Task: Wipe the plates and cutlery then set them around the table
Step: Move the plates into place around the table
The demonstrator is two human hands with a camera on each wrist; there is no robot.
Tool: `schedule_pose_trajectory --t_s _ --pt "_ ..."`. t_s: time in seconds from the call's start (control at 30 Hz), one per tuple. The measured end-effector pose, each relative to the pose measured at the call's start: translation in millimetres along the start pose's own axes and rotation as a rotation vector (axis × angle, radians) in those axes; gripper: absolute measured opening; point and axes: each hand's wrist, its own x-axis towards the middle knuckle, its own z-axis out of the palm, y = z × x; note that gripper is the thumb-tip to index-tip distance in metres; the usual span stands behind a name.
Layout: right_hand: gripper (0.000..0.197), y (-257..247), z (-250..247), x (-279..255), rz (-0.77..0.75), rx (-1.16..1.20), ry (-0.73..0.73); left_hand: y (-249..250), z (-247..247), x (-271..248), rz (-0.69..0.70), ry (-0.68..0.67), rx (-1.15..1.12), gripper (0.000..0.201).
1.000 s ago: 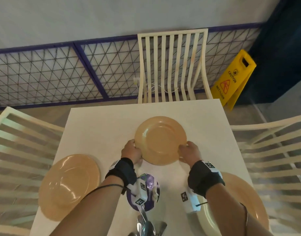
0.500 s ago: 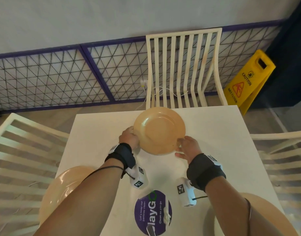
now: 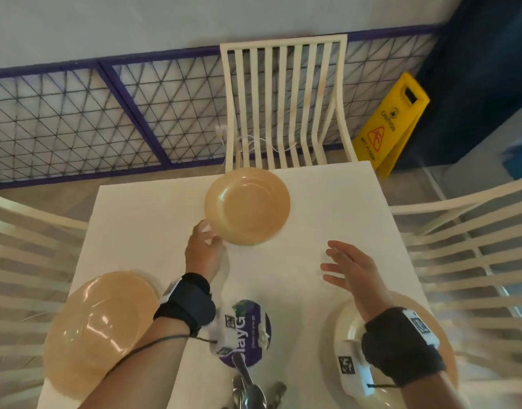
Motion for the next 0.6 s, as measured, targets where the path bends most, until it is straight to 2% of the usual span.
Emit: schedule_pose_trajectory --t_s 0.07,0.17,0.23,0.3,0.4,0.5,0.6 --pt "0.022 8 -31 -34 -0.032 -0.001 0.081 -2 18 -51 0.064 -0.107 -0.011 0.032" --pt "0.018 41 -75 -72 -0.061 -0.135 0.232 -18 57 -118 0.130 -0.356 0.094 0.020" --pt "0.015 74 -103 -87 -0.085 -0.240 0.352 -29 85 -152 0.198 -0.436 0.194 0.023" --pt "0.017 105 -125 -101 -0.030 -0.360 0.453 -38 109 -180 0.246 -0.479 0.321 0.029" --pt "0.033 136 -143 -122 0.092 -0.464 0.576 -48 134 -205 0.150 -0.543 0.415 0.040" --pt "0.054 155 -150 -133 0.215 -0.425 0.519 -57 150 -212 0.085 -0.529 0.482 0.052" --pt "0.066 165 -152 -134 0.301 -0.372 0.442 -57 157 -217 0.049 -0.505 0.481 0.052"
